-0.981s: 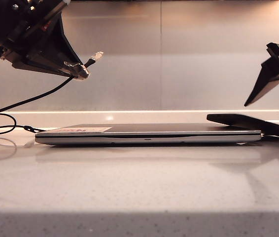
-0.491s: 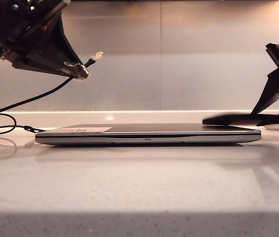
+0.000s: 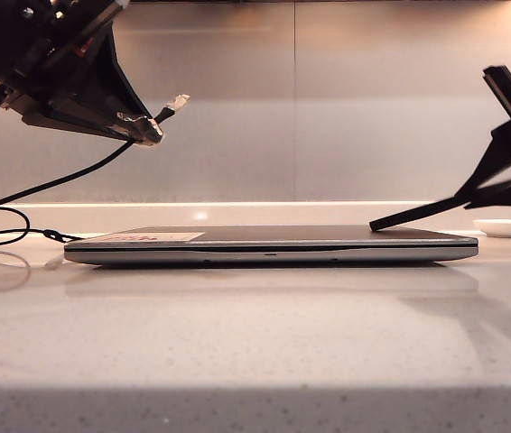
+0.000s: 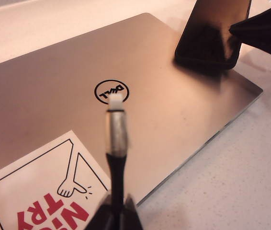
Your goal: Pick up the charging cable and the phone, plug the charging cable into the charging port on the phone, and finally place them back on the table.
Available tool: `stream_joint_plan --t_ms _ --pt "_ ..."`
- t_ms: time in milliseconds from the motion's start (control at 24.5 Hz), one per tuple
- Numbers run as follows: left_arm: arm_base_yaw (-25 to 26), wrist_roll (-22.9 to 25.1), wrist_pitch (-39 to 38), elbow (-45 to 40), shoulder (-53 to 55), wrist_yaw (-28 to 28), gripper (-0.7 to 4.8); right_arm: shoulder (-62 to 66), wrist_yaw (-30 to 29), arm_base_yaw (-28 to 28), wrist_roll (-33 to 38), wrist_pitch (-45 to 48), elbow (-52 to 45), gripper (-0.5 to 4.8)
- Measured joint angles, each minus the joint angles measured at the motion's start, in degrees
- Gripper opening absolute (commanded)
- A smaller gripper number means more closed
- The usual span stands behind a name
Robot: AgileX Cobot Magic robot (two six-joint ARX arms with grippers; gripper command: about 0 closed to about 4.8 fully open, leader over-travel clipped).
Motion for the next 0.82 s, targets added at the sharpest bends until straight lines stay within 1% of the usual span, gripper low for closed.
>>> stream_joint_plan --t_ms 82,164,286,327,409,613,654,818 --pt "0.0 0.0 0.0 0.0 0.0 0.0 -0.07 -2.0 -0.1 0.0 -3.8 -5.1 2.2 -0.03" --pt "0.0 0.0 0.0 0.0 0.0 0.0 -0.07 -5.3 0.3 0.0 -10.3 -15.7 6.6 -0.03" --pt "0.0 0.0 0.0 0.0 0.0 0.0 -0.07 -9.6 1.8 0.0 -23.7 -38.1 16.3 -0.03" --pt "0.0 0.0 0.0 0.0 0.0 0.0 -0.07 -9.9 2.9 0.0 -28.4 -48.1 21.2 -0.03" --pt "0.0 0.0 0.0 0.0 0.0 0.0 -0.07 -9.9 3.6 0.0 -32.3 -56.4 25.8 -0.03" --pt "0.0 0.0 0.0 0.0 0.0 0.0 -0.07 -10.1 4.5 0.1 -38.5 -70.2 33.7 -0.03" --pt "0.0 0.0 0.0 0.0 0.0 0.0 -0.07 -10.0 5.4 0.1 -40.6 -75.1 36.0 -0.03" --pt "0.0 0.0 0.0 0.0 0.0 0.0 -0.07 -9.3 8.2 0.1 -44.1 -83.3 38.7 -0.03"
